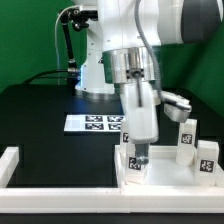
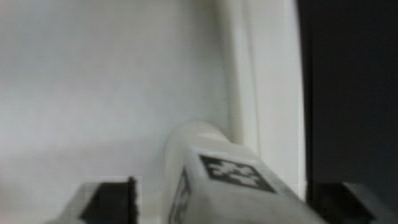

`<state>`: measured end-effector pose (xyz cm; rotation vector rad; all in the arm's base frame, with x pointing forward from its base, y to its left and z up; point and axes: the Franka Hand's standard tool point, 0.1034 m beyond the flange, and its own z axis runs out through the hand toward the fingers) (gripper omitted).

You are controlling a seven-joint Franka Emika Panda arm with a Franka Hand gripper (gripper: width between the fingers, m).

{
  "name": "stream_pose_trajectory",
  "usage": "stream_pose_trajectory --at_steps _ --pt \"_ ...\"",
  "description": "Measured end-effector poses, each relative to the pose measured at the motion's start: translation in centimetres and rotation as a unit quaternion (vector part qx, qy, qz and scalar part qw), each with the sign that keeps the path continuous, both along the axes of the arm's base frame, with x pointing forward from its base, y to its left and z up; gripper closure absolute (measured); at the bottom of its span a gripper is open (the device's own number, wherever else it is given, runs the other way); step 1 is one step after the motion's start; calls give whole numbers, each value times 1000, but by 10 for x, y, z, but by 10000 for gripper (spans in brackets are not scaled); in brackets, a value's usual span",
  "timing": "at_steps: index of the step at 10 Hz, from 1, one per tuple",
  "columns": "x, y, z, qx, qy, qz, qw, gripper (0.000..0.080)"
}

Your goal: Assemble square table

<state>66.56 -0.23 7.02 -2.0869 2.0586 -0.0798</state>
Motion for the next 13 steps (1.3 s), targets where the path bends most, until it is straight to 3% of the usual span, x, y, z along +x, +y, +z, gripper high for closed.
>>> stream_pose_trajectory --at_steps 1,4,5,7,8,9,10,11,12,13 --pt "2 3 3 -16 -5 92 996 187" --pt "2 1 2 -40 -20 208 977 156" --pt "0 2 1 -52 -16 278 959 151" --pt "-1 3 -3 -78 8 472 878 150" --pt "-1 2 -8 -73 13 507 859 150" --pt "1 2 -7 -76 10 496 865 150" --pt "1 2 -7 -75 12 484 872 262" --pt "1 2 -8 -75 12 483 872 262" --pt "0 1 -8 -74 13 479 874 499" --pt "-2 -4 -10 -70 23 433 899 499"
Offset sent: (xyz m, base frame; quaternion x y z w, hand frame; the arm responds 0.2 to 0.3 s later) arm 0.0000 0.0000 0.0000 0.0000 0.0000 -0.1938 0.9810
